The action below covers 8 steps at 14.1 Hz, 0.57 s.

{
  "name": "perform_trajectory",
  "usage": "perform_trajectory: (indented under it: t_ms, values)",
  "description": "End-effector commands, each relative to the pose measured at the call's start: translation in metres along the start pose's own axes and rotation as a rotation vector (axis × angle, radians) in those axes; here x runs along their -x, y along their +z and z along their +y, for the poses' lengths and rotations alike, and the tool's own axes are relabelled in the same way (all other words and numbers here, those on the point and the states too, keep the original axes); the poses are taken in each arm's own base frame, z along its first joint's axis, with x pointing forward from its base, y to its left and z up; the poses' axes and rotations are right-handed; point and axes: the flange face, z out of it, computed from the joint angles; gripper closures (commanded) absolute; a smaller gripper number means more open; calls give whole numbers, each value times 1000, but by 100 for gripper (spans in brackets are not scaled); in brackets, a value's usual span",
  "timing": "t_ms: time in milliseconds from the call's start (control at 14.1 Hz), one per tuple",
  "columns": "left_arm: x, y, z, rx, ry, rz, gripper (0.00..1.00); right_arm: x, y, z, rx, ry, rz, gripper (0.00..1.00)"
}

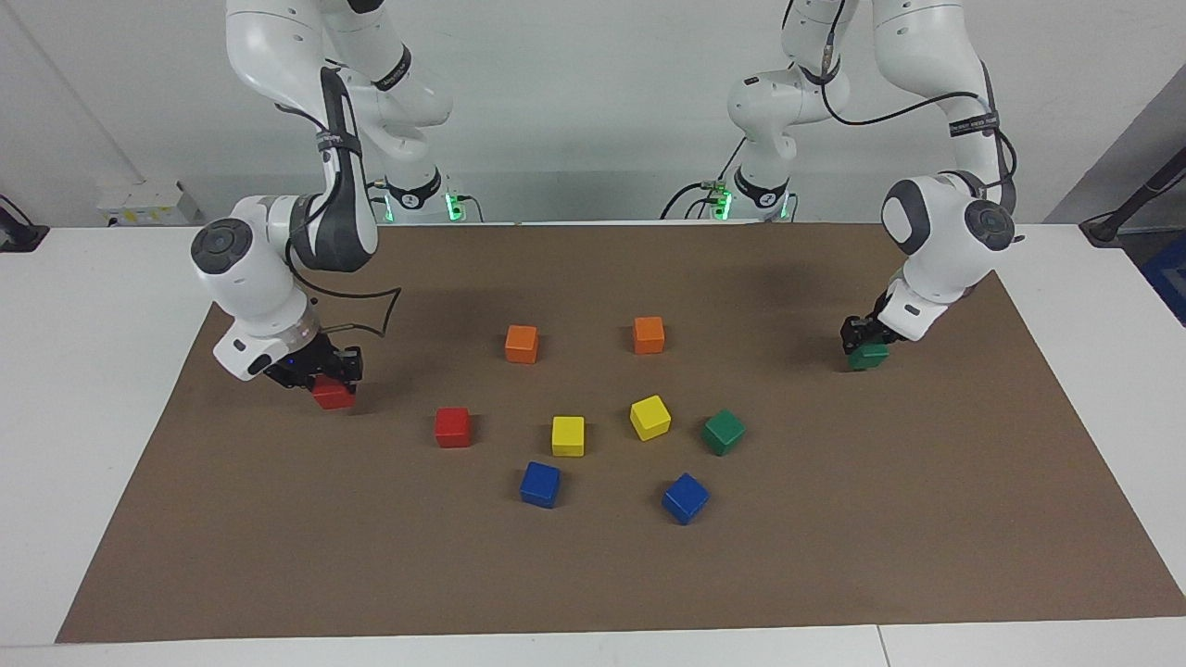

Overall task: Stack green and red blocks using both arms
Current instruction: 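Carry the green cube outward with the left gripper while the right carries red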

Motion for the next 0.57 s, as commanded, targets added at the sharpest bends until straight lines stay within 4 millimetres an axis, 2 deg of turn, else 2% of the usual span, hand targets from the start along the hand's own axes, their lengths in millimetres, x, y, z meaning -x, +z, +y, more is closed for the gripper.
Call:
perform_trajectory:
  t_ms: [0, 497]
  values:
    - [14, 0, 1, -8, -18, 21, 100, -2, 11, 8, -1, -41, 24, 100]
    - [19, 10, 2, -9, -18, 19, 100, 1, 25, 12, -4, -48, 8, 100]
